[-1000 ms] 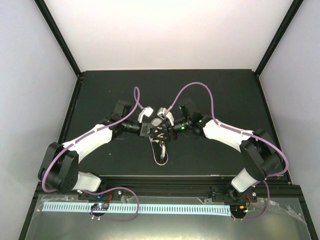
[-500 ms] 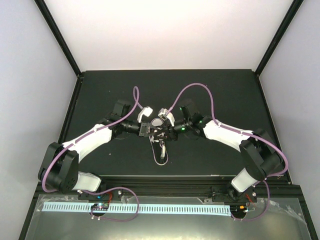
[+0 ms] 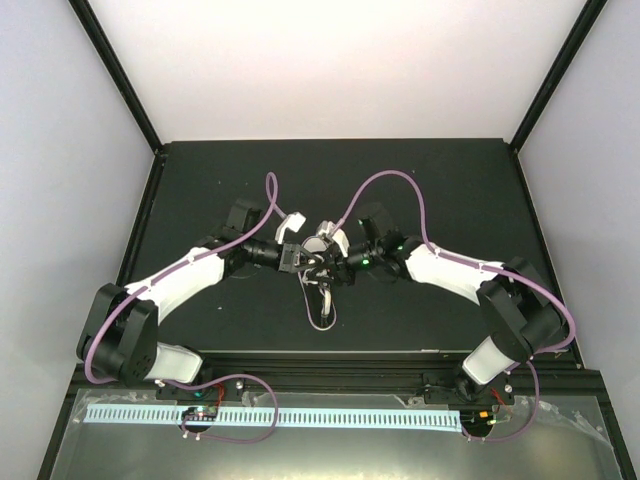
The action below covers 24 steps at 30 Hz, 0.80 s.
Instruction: Tie the shoes
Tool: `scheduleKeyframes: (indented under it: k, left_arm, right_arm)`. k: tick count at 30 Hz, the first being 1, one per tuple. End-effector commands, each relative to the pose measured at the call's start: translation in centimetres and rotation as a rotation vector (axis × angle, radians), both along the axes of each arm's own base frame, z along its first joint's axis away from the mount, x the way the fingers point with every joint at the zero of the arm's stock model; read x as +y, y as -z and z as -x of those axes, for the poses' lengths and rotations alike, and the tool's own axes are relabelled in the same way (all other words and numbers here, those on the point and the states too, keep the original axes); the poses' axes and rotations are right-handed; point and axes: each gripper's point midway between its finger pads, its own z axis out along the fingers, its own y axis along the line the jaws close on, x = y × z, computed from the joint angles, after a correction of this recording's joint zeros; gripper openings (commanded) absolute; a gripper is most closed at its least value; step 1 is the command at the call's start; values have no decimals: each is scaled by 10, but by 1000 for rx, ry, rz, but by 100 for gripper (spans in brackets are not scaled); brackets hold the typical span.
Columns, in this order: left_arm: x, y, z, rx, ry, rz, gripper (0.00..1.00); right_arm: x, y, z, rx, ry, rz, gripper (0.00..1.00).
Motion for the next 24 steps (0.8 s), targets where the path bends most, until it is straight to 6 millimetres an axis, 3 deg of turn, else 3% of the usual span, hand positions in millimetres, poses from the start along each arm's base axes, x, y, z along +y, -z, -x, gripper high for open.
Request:
scheduleKeyframes:
  k: [1, 5, 14, 18, 20, 24]
  left_arm:
    - [-6, -22, -15, -25, -18, 35, 3]
    - [-6, -19, -15, -11, -18, 34, 3]
    - [-3, -19, -16, -13, -19, 32, 3]
    - [-1, -18, -16, -13, -17, 29, 8]
    - [1, -16, -17, -22, -19, 20, 17]
    - [11, -12, -21, -52, -44, -42, 45]
  right_arm:
    - [0, 8, 4, -30, 9, 19, 41]
    - [0, 9, 2, -47, 21, 19, 37]
    - [-3, 5, -8, -93, 100, 18, 3]
    - [-4, 1, -9, -97, 118, 0, 2]
    - [-4, -1, -7, -92, 112, -9, 2]
    - [-4, -1, -6, -73, 113, -7, 2]
